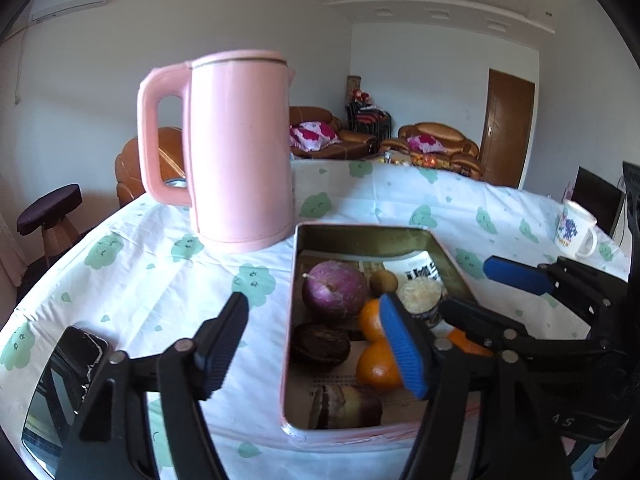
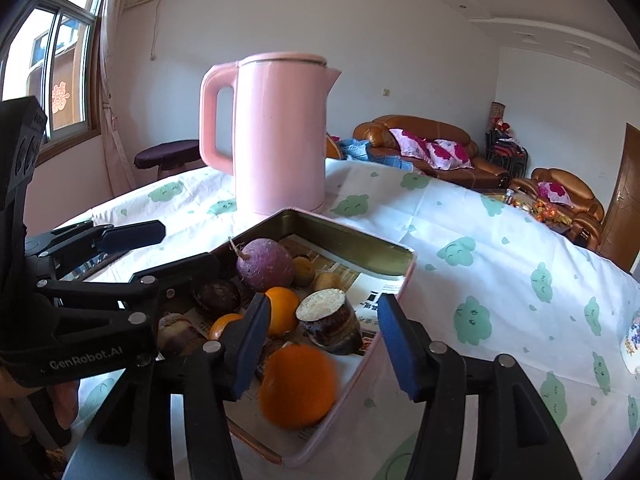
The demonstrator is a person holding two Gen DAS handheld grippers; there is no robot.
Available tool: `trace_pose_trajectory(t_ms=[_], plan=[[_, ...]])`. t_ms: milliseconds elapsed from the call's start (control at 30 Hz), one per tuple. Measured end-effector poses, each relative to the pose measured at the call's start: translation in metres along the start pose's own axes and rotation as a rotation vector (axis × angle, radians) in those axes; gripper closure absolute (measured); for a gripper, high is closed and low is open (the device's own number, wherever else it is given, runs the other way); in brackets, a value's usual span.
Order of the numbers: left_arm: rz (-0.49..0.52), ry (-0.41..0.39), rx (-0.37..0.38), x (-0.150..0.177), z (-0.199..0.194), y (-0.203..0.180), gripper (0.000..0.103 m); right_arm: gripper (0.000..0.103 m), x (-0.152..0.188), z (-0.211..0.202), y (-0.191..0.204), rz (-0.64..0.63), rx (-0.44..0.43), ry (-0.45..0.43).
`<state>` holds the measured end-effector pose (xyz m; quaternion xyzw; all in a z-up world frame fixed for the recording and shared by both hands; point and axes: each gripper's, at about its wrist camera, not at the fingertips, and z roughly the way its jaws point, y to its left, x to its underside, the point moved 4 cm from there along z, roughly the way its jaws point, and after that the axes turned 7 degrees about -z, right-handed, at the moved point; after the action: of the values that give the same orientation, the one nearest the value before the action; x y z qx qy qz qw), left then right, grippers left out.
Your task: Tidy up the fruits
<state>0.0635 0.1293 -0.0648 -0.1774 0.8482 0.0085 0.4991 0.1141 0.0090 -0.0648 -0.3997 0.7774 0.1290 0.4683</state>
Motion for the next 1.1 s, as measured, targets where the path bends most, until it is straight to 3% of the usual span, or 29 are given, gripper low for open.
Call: trace_pose_trajectory(t_ms=[200, 400, 767, 1100], plan=[[-0.004, -0.063, 0.02, -0.009, -0.018, -0.006, 0.01, 0.039, 0.0, -0.023, -0.013, 0.005, 0.096, -0.019], [0.013, -0.087, 0.025, -0.012, -0.027, -0.013, 0.005, 0.038, 0.001, -0.043, -0.032, 0.047, 0.156, -0.043], [0.03, -0.087, 0.028, -0.011, -0.032, -0.022, 0.003, 0.033, 0.01, -0.068, -0.055, 0.1, 0.225, -0.067], [0.049, -0.084, 0.031, -0.01, -0.034, -0.03, 0.002, 0.031, 0.016, -0.072, -0.056, 0.108, 0.233, -0.065]])
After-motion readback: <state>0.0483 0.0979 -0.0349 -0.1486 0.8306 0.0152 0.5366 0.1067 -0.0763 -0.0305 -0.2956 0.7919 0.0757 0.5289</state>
